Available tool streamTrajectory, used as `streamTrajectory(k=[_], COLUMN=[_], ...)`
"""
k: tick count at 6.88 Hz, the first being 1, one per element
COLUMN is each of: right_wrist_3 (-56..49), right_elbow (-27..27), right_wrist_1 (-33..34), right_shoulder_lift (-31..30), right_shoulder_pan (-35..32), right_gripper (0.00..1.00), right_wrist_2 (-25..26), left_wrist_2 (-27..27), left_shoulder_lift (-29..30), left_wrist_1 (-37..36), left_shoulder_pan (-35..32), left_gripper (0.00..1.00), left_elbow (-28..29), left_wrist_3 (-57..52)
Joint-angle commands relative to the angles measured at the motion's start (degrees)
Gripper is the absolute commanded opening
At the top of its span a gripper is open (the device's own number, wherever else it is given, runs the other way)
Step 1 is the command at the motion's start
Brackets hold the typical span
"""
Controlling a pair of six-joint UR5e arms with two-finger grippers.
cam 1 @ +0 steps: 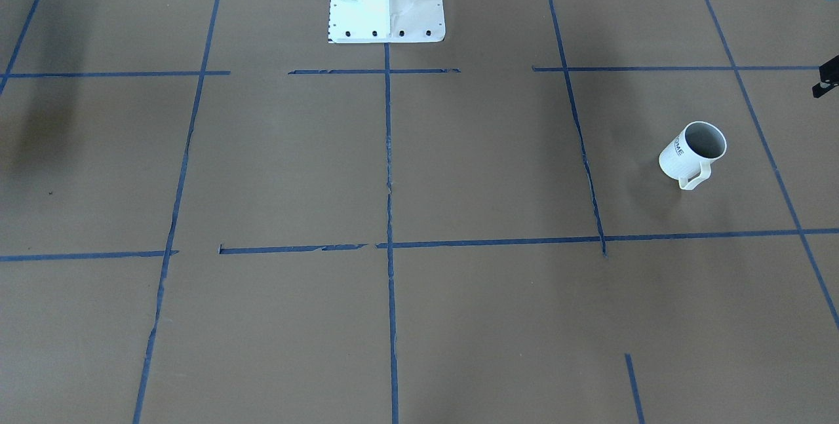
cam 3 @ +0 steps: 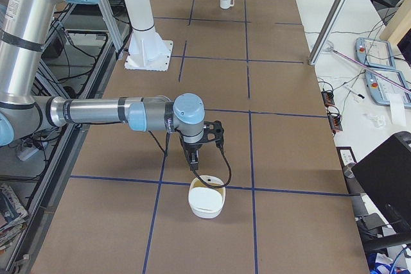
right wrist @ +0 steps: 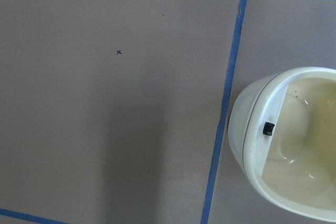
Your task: Left arm hands cup to right arm to dump lemon
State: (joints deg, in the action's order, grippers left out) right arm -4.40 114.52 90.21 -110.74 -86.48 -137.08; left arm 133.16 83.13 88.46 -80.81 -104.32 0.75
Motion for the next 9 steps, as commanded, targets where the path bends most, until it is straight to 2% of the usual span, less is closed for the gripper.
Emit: streamTrajectory(k=[1, 3, 5, 7, 9], right_wrist_3=[0.01, -0.08, -0.25, -0.43, -0.35], right_elbow=[0.00, 0.09, 0.09, 0.09, 0.00], right_wrist_1=[-0.12, -0.12, -0.21, -0.29, -2.58], right_shoulder_lift=[0.00, 0.00, 0.00, 0.00, -0.09], right_shoulder_pan=[0.00, 0.00, 0.00, 0.17, 0.18], right_gripper=[1.00, 1.00, 1.00, 1.00, 1.00], right_wrist_2=[-0.99, -1.78, -1.79, -1.79, -1.79], left_wrist_2=[2.27, 1.93, 1.84, 1.84, 1.75], left_shoulder_lift=[0.62, 2.12, 4.40, 4.41, 4.50], left_wrist_1=[4.42, 7.59, 8.30, 13.47, 16.39], left_shoulder_pan=[3.36, 8.99, 11.54, 13.39, 16.63], left_gripper=[1.00, 1.00, 1.00, 1.00, 1.00], left_elbow=[0.34, 0.78, 2.61, 6.47, 7.11], left_wrist_3=[12.29, 20.39, 21.84, 22.45, 26.65])
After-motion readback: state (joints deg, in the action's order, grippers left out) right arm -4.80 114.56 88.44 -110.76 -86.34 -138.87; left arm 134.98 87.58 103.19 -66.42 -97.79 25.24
